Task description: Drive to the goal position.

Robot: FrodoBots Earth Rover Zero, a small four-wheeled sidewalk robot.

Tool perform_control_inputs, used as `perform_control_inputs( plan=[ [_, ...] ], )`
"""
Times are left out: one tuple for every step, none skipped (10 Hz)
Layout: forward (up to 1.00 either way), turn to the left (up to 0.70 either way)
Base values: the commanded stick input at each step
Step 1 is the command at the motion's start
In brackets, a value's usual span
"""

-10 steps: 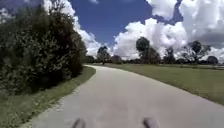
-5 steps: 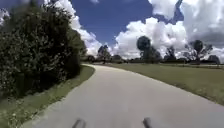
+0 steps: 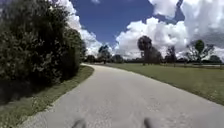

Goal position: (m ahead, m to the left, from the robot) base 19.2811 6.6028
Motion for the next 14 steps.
perform_control_inputs(
  plan=[
    [0.7, 0.02],
    [0.7, 0.02],
    [0.7, 0.02],
    [0.7, 0.02],
    [0.7, 0.02],
    [0.7, 0.02],
    [0.7, 0.02],
    [0.7, 0.02],
    [0.7, 0.01],
    [0.7, 0.01],
    [0.7, 0.01],
    [0.7, 0.01],
    [0.7, 0.01],
    [0.7, 0.01]
  ],
)
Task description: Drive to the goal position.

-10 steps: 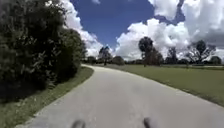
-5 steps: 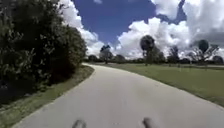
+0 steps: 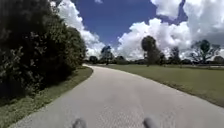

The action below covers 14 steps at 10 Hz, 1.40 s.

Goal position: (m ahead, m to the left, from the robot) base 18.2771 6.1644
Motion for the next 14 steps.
perform_control_inputs(
  plan=[
    [0.7, 0.02],
    [0.7, 0.02],
    [0.7, 0.03],
    [0.7, 0.03],
    [0.7, 0.03],
    [0.7, 0.03],
    [0.7, 0.03],
    [0.7, 0.03],
    [0.7, 0.03],
    [0.7, 0.03],
    [0.7, 0.03],
    [0.7, 0.03],
    [0.7, 0.03],
    [0.7, 0.03]
  ],
)
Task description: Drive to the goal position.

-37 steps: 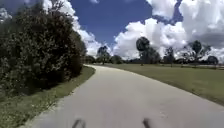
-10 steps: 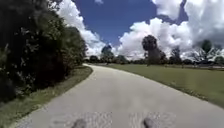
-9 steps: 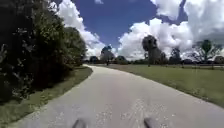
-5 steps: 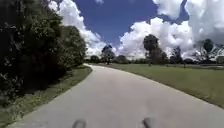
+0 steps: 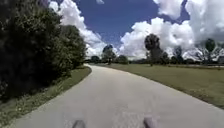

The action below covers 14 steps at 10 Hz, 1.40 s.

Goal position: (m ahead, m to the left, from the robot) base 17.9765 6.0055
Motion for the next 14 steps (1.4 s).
perform_control_inputs(
  plan=[
    [0.7, 0.02],
    [0.7, 0.02],
    [0.7, 0.02],
    [0.7, 0.02],
    [0.7, 0.02],
    [0.7, 0.02],
    [0.7, 0.02],
    [0.7, 0.02],
    [0.7, 0.02],
    [0.7, 0.02],
    [0.7, 0.02],
    [0.7, 0.02],
    [0.7, 0.02],
    [0.7, 0.02]
  ],
)
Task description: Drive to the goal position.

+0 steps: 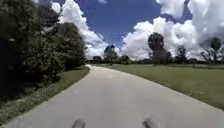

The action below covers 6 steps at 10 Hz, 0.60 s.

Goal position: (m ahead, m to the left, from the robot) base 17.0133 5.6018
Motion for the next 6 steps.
perform_control_inputs(
  plan=[
    [0.7, 0.02],
    [0.7, 0.02],
    [0.7, 0.02],
    [0.7, 0.02],
    [0.7, 0.02],
    [0.7, 0.02]
  ],
)
